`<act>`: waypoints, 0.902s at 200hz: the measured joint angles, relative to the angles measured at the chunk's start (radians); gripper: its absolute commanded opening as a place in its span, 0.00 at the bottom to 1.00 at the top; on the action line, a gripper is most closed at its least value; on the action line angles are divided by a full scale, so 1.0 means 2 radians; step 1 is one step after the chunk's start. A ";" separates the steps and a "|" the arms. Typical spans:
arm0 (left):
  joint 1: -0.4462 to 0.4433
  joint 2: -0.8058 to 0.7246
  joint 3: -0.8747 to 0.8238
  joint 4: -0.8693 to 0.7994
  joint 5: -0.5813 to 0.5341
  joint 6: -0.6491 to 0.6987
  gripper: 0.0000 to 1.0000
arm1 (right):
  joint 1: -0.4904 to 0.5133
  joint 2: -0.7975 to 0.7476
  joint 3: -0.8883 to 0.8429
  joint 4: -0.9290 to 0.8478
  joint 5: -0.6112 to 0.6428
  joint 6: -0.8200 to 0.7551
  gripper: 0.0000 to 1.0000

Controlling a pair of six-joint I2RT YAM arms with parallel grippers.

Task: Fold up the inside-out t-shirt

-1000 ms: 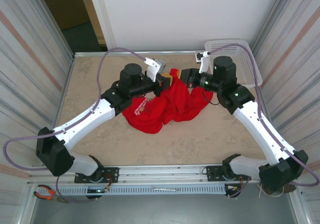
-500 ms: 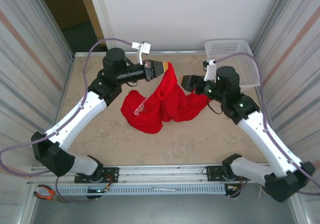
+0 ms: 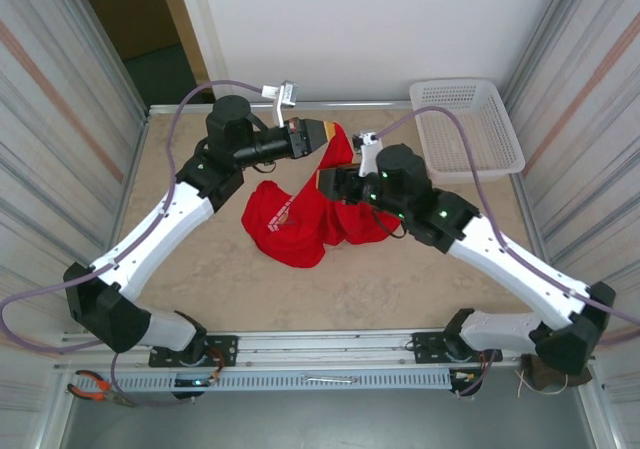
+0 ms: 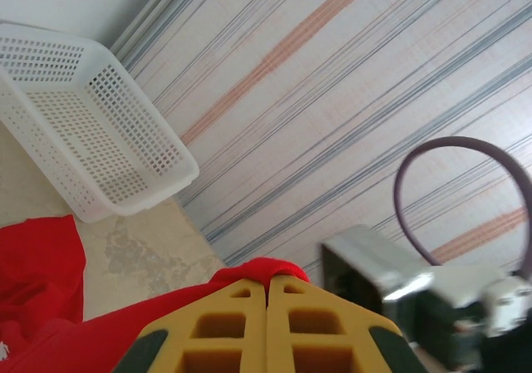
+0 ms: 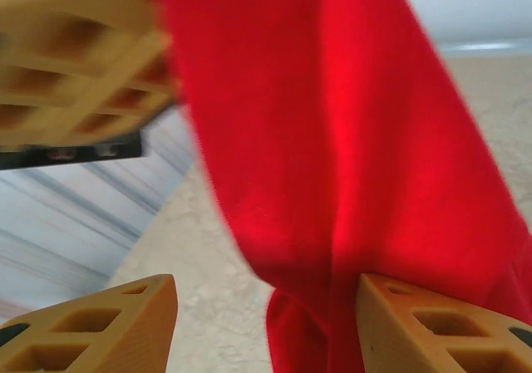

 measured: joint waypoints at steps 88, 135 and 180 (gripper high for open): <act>-0.003 0.000 -0.014 0.000 -0.039 -0.007 0.00 | -0.046 -0.015 0.012 0.004 -0.027 -0.020 0.00; 0.034 0.000 -0.040 0.005 -0.060 -0.009 0.00 | -0.129 -0.121 -0.022 0.065 -0.205 -0.029 0.00; 0.046 -0.002 -0.064 0.032 -0.051 -0.007 0.12 | -0.197 -0.108 -0.077 0.125 -0.290 0.006 0.00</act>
